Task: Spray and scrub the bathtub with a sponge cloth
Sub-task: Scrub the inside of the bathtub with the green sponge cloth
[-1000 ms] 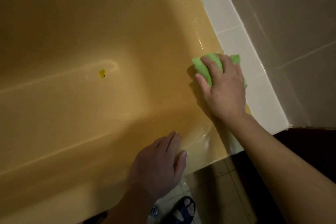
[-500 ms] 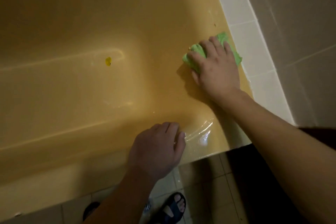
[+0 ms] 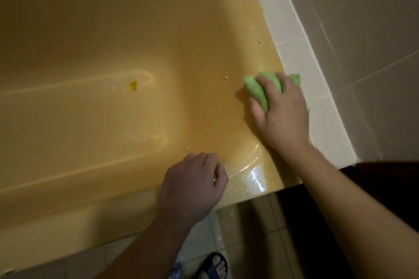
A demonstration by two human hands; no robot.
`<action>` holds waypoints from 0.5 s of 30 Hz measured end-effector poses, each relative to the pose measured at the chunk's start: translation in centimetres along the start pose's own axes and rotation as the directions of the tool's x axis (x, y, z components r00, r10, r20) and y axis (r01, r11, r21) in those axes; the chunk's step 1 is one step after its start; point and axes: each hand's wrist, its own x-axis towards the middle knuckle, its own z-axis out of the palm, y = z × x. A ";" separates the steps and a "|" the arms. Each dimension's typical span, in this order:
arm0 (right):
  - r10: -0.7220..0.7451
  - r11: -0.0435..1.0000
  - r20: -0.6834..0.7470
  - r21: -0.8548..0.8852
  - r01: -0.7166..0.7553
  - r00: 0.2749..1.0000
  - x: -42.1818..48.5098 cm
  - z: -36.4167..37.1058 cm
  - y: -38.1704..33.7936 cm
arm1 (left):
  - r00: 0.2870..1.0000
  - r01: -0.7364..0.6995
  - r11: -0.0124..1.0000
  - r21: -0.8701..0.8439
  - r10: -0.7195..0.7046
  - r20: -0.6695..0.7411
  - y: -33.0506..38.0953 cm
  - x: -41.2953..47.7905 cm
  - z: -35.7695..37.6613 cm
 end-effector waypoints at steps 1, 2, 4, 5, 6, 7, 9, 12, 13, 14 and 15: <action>-0.014 1.000 0.024 0.005 0.014 1.000 -2.7 -0.5 -0.2 | 1.000 0.000 1.000 0.009 0.000 -0.014 0.2 -0.1 0.0; -0.051 0.999 0.053 0.011 0.051 0.997 -5.2 -1.1 -0.2 | 1.000 -0.004 1.000 0.014 0.004 -0.025 0.3 -0.1 0.0; -0.151 0.988 0.098 0.022 0.150 0.984 -7.8 -1.9 1.0 | 1.000 -0.008 1.000 0.008 0.008 -0.019 0.3 0.1 0.2; -0.164 0.986 0.095 0.024 0.163 0.982 -7.4 -2.2 2.2 | 1.000 -0.007 1.000 0.007 0.007 -0.018 0.3 0.1 0.3; -0.132 0.991 0.064 0.021 0.131 0.989 -6.2 -2.3 3.6 | 1.000 -0.010 1.000 0.010 0.010 -0.020 0.4 0.1 0.4; -0.067 0.998 0.025 0.007 0.066 0.997 -4.7 -2.3 4.9 | 1.000 -0.020 1.000 0.016 0.020 -0.019 0.4 0.2 0.6; 0.056 0.998 -0.043 -0.021 -0.057 0.997 -2.1 -2.4 6.5 | 0.998 -0.057 0.998 0.022 0.057 -0.014 0.6 0.3 0.9; 0.158 0.987 -0.056 0.013 -0.158 0.986 -3.7 -2.1 5.0 | 0.997 -0.077 0.997 0.021 0.077 -0.010 1.1 0.6 1.1; 0.154 0.988 -0.043 0.031 -0.153 0.987 -5.6 -2.0 4.0 | 0.996 -0.085 0.996 0.020 0.085 -0.005 1.3 0.7 1.2; 0.118 0.992 -0.027 0.039 -0.117 0.993 -7.8 -2.1 3.1 | 0.995 -0.100 0.995 0.017 0.100 0.001 1.5 0.8 1.3; 0.057 0.997 -0.004 0.047 -0.057 0.998 -10.0 -2.3 2.4 | 0.993 -0.114 0.993 0.015 0.114 0.004 1.7 0.9 1.4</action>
